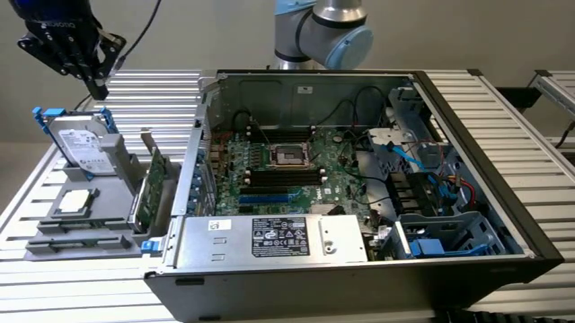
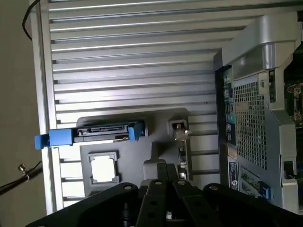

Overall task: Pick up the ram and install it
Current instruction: 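Reach for the ram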

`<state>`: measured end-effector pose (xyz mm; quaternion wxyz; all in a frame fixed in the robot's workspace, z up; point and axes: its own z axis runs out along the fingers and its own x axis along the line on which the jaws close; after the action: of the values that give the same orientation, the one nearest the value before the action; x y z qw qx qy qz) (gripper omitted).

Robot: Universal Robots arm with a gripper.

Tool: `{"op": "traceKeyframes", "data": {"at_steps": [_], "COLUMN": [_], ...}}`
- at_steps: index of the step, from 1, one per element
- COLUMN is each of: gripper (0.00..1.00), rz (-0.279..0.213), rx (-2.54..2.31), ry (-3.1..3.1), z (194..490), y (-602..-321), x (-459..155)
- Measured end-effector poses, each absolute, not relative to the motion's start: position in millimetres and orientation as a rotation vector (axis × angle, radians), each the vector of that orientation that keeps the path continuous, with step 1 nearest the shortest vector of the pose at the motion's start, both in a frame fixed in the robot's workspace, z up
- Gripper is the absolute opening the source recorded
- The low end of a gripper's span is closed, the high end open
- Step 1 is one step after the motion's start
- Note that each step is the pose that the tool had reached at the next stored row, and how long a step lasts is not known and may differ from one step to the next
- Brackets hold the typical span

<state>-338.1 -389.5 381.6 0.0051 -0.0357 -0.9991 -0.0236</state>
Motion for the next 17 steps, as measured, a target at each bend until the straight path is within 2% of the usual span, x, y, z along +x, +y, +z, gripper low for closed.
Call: {"op": "traceKeyframes", "data": {"at_steps": [17], "gripper": [0.11], "rz": [-0.074], "rx": [-0.095], "ry": [-3.130], "z": [381], "y": [-415], "x": [-385]}}
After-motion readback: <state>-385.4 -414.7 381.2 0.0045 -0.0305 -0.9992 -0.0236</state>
